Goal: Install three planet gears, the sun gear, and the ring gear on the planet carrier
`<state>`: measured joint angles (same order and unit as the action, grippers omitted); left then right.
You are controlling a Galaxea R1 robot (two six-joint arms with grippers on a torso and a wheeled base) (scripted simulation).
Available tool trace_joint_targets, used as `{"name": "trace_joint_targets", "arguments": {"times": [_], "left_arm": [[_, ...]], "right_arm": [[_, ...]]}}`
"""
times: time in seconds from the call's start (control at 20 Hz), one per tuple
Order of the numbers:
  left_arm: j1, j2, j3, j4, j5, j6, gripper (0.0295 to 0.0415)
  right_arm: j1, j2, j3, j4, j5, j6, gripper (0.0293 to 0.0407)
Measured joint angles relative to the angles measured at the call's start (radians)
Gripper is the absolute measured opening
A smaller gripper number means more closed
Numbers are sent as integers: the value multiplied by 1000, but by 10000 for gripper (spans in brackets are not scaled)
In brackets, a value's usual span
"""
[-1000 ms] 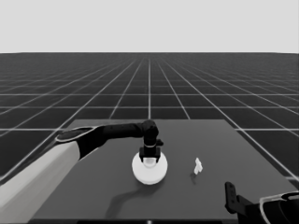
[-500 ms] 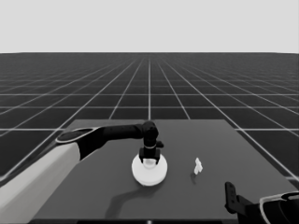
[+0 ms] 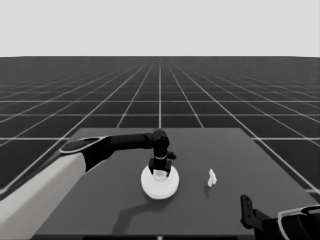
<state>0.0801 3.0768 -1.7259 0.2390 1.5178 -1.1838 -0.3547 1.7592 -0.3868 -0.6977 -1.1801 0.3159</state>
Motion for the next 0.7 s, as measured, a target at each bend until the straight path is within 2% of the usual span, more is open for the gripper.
{"name": "trace_joint_targets", "arguments": {"times": [0.7], "left_arm": [[1,0,0,0,0,122,348]], "right_arm": [[0,0,0,0,0,0,385]]}}
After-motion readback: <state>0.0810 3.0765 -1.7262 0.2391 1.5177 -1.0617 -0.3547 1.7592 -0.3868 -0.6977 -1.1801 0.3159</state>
